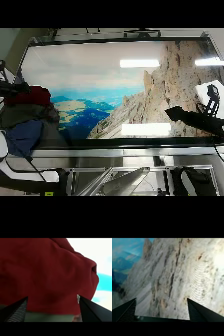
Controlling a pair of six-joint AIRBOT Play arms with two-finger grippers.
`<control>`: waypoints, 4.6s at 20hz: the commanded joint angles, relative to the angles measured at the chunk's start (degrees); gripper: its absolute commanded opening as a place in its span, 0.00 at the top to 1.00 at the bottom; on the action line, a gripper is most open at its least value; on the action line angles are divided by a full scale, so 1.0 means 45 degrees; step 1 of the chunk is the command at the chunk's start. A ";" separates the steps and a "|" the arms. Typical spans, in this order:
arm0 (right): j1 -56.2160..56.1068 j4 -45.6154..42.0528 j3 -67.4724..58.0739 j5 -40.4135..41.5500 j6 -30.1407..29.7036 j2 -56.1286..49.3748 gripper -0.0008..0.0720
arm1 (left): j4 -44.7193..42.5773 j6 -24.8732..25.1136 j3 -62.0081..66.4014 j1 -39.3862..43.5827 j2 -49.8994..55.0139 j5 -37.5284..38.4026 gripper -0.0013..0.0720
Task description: Fold the shirts.
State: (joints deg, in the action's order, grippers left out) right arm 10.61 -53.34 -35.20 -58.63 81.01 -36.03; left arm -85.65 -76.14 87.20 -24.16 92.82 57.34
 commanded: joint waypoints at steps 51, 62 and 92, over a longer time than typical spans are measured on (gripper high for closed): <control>0.0005 -0.1447 0.0000 -0.0350 0.0937 -0.6309 0.31 | 1.1084 0.3954 -0.4721 0.5848 0.1506 0.3249 0.01; 0.0005 0.5761 -0.0010 -0.0763 -0.5824 -1.0273 0.89 | 1.1502 0.4284 -0.4716 0.7363 0.2016 0.3536 0.34; 0.0005 0.6305 -0.3755 0.0151 -0.3939 -0.2385 0.95 | 1.2706 0.3585 0.0539 0.6664 -0.2293 0.4260 0.94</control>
State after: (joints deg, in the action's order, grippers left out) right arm 10.66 -23.46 -59.18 -60.86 63.48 -39.53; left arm -23.83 -60.60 94.24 2.48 73.67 81.91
